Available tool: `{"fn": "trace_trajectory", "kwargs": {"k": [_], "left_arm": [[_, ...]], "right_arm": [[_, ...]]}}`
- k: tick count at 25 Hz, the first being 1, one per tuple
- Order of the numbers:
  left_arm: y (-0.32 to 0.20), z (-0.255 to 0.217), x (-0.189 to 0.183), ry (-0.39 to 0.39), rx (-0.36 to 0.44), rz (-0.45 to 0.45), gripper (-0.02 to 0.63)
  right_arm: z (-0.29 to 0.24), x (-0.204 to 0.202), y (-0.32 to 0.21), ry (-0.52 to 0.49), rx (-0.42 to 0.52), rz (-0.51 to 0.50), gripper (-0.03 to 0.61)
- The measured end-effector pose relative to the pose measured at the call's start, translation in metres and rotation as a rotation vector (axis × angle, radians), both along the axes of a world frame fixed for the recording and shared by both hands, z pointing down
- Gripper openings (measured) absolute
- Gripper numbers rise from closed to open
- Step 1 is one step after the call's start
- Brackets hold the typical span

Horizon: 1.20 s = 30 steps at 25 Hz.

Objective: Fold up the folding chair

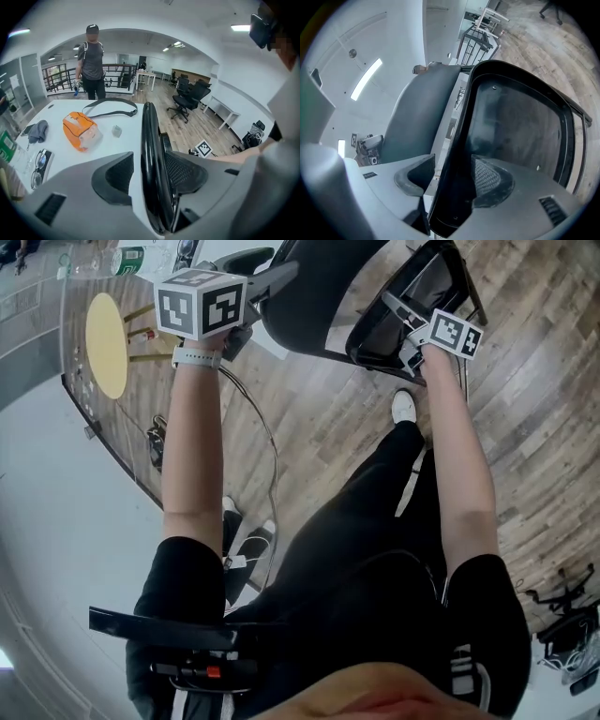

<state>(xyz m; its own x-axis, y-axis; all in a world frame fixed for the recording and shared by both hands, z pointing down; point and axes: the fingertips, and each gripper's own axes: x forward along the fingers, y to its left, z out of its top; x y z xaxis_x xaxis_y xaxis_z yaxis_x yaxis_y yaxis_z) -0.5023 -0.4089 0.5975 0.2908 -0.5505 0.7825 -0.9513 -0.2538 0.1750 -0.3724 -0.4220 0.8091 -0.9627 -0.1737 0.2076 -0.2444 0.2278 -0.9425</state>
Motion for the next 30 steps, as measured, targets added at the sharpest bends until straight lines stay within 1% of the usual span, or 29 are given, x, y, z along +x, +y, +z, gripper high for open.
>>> {"fn": "trace_trajectory", "kwargs": {"k": [2, 5, 6, 8, 10, 13, 17, 23, 27, 30], "left_arm": [[0.009, 0.004, -0.001, -0.005, -0.005, -0.002, 0.202], [0.017, 0.007, -0.002, -0.007, 0.009, -0.021, 0.202], [0.018, 0.007, 0.000, 0.003, 0.015, -0.023, 0.202], [0.020, 0.012, 0.004, 0.018, 0.010, -0.020, 0.202], [0.026, 0.019, 0.004, 0.009, -0.009, -0.018, 0.202], [0.027, 0.025, 0.004, 0.014, -0.013, -0.027, 0.202], [0.023, 0.031, 0.002, 0.002, -0.042, -0.029, 0.202], [0.019, 0.042, 0.001, -0.049, -0.072, -0.013, 0.201], [0.023, 0.051, 0.002, -0.074, -0.117, 0.008, 0.179], [0.025, 0.056, 0.001, -0.056, -0.127, -0.008, 0.166]], "right_arm": [[-0.001, -0.004, 0.000, 0.011, 0.026, -0.008, 0.221], [0.008, -0.001, 0.000, 0.062, 0.052, -0.003, 0.218], [0.011, 0.001, 0.000, 0.069, 0.049, 0.001, 0.170], [0.013, 0.002, 0.002, 0.049, 0.035, -0.002, 0.136], [0.011, -0.001, 0.005, 0.017, 0.005, -0.003, 0.044], [0.010, -0.002, 0.004, -0.009, -0.036, 0.019, 0.043], [0.009, -0.001, 0.005, -0.019, -0.041, 0.016, 0.043], [0.010, -0.001, 0.004, 0.006, 0.001, -0.004, 0.044], [0.017, 0.002, 0.005, 0.027, -0.017, 0.013, 0.044], [0.021, 0.004, 0.006, 0.023, -0.054, 0.027, 0.043]]}}
